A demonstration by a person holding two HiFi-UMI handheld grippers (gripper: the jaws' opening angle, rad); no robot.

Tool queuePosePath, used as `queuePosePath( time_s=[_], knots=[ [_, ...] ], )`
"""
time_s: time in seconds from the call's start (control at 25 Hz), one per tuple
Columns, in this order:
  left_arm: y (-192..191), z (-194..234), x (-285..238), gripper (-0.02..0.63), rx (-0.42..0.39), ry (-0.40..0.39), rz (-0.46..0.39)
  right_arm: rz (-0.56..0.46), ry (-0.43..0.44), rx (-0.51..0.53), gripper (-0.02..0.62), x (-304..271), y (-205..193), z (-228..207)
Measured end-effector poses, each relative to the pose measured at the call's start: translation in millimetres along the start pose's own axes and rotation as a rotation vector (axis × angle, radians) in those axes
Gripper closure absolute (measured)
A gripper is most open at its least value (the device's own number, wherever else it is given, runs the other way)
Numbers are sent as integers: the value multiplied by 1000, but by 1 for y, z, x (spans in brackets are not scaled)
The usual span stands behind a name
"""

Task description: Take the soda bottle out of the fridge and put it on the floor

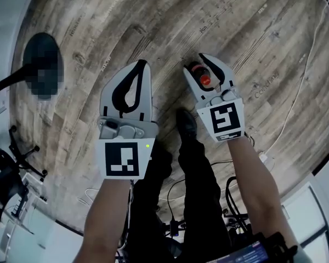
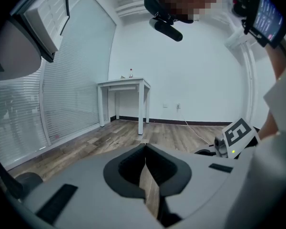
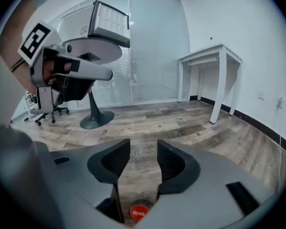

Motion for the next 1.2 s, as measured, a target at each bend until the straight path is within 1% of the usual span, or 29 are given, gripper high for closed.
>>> queuePosePath(
  time_s=[0.04, 0.16, 0.36, 0.44, 0.56, 0.68, 0.8, 0.88, 0.96, 1.08, 1.2],
  knots=[
    [10, -1, 2, 589, -3, 1, -11, -25, -5, 3, 402, 6, 14, 0],
    [47, -1, 12, 589, -17, 5, -46, -144, -15, 46, 416, 23, 62, 0],
    [123, 0, 40, 589, -57, 20, -113, -275, -49, 44, 462, 65, 152, -1],
    [156, 1, 52, 589, -68, 33, -149, -328, -61, 45, 480, 82, 188, -2],
    [211, 8, 75, 589, -67, 71, -229, -417, -71, 44, 503, 106, 244, -3],
    [269, 10, 107, 589, -85, 98, -296, -488, -91, 10, 528, 143, 299, 1],
    [325, 11, 139, 589, -135, 125, -353, -546, -117, -14, 574, 178, 353, 7],
    [358, 13, 160, 589, -164, 150, -390, -592, -122, -16, 580, 198, 389, 11],
    [388, 13, 185, 589, -173, 180, -407, -627, -122, -14, 581, 223, 422, 17],
    [430, 8, 226, 589, -185, 224, -417, -657, -133, -12, 581, 265, 465, 27],
    [472, 1, 267, 589, -198, 253, -463, -697, -142, 10, 581, 302, 506, 37]
  ],
)
Point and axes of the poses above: the fingertips, and each gripper's own axes: x backward along the fingers, z to its left, y out of its top, the point moved 6 cm from there along x, backward along the fingers, and after that the axes turned 11 degrees about -y, right-handed, at the moved point
